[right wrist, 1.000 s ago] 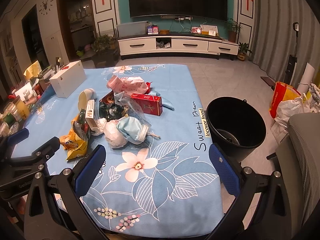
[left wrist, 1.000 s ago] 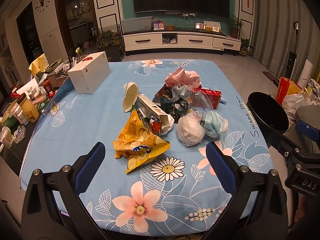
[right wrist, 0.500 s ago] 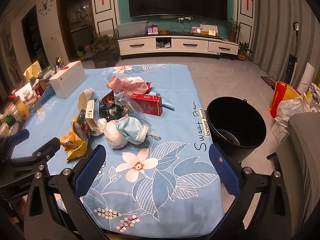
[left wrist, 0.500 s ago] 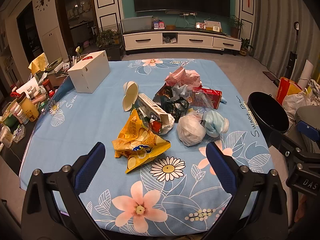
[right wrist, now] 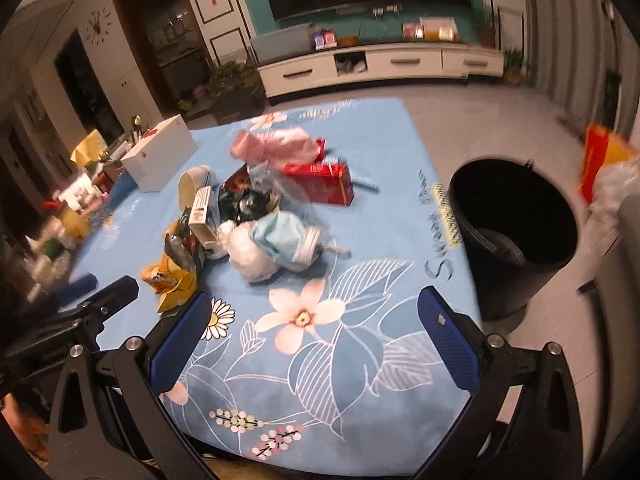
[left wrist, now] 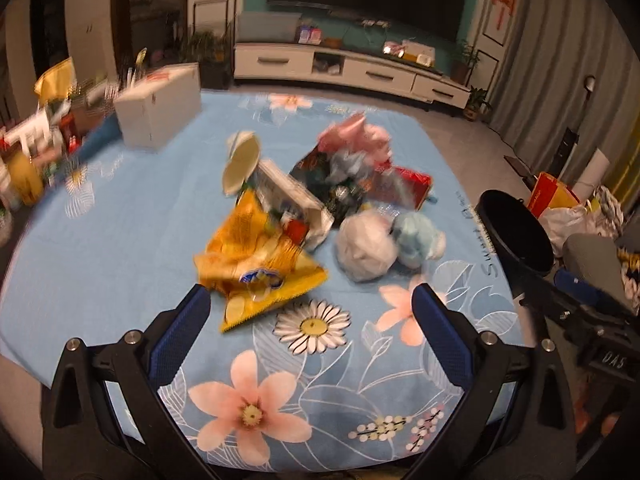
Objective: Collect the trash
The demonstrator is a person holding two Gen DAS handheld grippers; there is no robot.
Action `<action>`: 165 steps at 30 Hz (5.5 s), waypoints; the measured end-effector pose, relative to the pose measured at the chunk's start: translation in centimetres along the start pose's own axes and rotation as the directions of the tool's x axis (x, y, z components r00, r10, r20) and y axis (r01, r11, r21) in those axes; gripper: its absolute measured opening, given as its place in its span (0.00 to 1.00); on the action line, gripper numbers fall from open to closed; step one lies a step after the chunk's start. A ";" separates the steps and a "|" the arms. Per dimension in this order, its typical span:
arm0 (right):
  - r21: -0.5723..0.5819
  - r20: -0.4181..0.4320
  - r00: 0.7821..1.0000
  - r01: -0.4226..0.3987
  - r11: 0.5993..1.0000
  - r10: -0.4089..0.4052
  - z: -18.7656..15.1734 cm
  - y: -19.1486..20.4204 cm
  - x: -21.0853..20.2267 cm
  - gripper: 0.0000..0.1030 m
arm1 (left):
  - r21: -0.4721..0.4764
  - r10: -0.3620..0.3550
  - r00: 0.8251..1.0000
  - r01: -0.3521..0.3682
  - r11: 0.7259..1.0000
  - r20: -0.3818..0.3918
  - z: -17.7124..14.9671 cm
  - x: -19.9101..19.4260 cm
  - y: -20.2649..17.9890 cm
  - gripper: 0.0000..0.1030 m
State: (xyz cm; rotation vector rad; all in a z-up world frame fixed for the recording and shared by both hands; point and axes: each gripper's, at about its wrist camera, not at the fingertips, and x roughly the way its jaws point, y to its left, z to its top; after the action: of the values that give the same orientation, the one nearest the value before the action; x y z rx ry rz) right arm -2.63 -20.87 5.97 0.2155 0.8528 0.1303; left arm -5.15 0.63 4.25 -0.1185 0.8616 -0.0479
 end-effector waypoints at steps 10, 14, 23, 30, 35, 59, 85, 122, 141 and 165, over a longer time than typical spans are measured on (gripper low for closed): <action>-0.013 -0.047 0.993 -0.112 0.994 0.111 -1.0 -1.0 4.4 0.98 | -0.176 -0.123 0.992 0.117 0.977 -0.024 -2.0 4.0 4.5 0.97; -0.062 -0.042 0.993 -0.110 0.992 0.108 -0.1 -0.4 6.0 0.98 | -0.168 -0.091 0.996 0.090 0.982 0.004 -0.9 4.7 4.9 0.97; -0.203 -0.014 0.995 -0.101 0.974 0.100 2.9 1.9 10.1 0.93 | -0.084 0.013 1.000 -0.015 0.996 -0.016 2.3 7.9 2.5 0.93; -0.175 -0.085 0.985 -0.160 0.972 0.147 3.3 1.2 12.9 0.64 | -0.072 0.041 0.998 -0.045 0.996 -0.051 1.9 9.2 2.9 0.60; -0.153 -0.079 0.982 -0.181 0.972 0.171 2.5 0.9 12.3 0.30 | -0.061 0.015 0.999 -0.017 0.998 -0.036 1.4 8.3 3.3 0.17; 0.043 0.266 0.949 -0.185 0.982 0.168 3.3 -8.5 -0.1 0.19 | 0.052 -0.269 0.952 0.264 0.963 0.143 5.3 -0.6 -2.4 0.05; 0.472 0.250 0.954 0.030 0.881 -0.166 0.8 -27.4 2.5 0.48 | 0.206 -0.546 0.818 0.575 0.792 -0.181 10.5 17.6 -29.7 0.45; -0.024 -0.027 0.985 -0.170 0.985 0.169 -0.7 -1.7 5.4 0.78 | -0.156 -0.172 0.983 0.162 0.974 -0.056 0.0 6.4 4.8 0.97; -0.159 -0.103 0.988 -0.130 0.979 0.114 1.0 3.6 11.3 0.97 | 0.049 0.018 0.999 -0.017 0.999 -0.033 1.3 9.7 4.9 0.97; -0.126 -0.160 0.957 -0.264 0.956 0.243 1.5 4.6 13.3 0.28 | -0.002 -0.044 0.999 0.044 0.999 -0.026 1.2 10.6 6.1 0.08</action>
State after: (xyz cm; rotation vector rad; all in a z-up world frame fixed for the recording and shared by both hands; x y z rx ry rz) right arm 6.98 -13.93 -1.68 0.1790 0.9519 0.4528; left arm 2.60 5.86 -3.69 -0.1384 0.8848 -0.0896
